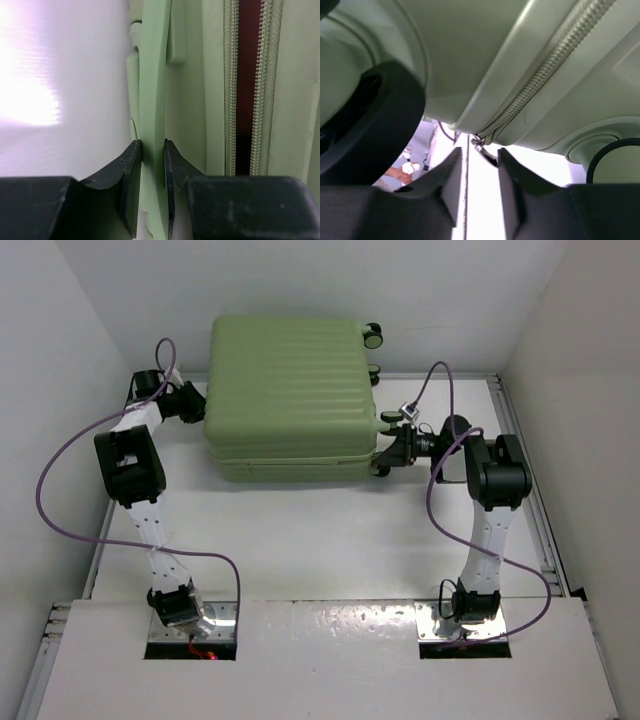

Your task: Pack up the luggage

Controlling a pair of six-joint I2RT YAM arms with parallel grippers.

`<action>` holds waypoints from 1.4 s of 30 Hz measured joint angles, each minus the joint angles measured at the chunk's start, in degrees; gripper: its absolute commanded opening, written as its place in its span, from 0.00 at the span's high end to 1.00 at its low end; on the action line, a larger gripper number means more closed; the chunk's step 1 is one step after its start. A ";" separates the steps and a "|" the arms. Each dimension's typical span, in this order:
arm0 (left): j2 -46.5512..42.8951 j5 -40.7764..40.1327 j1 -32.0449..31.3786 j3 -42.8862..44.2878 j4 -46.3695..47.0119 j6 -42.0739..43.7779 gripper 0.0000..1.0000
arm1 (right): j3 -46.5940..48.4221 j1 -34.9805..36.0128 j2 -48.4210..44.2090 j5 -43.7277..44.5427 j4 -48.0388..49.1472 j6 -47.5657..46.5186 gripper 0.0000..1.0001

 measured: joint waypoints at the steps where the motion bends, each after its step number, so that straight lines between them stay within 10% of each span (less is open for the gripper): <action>1: 0.00 0.00 0.00 0.00 0.00 0.00 1.00 | 0.00 0.13 0.17 0.04 0.20 0.81 0.74; 11: 0.00 -0.02 0.00 0.00 0.00 -0.02 1.00 | 1.90 1.97 3.78 -2.14 1.18 11.47 1.00; 36: 0.00 0.02 0.00 -0.02 -0.13 -0.24 1.00 | 12.94 -7.30 5.92 -0.87 1.22 17.97 1.00; 42: -0.09 -0.07 0.00 -0.24 0.02 -0.26 1.00 | 14.86 -7.39 6.38 -0.83 0.83 19.67 0.62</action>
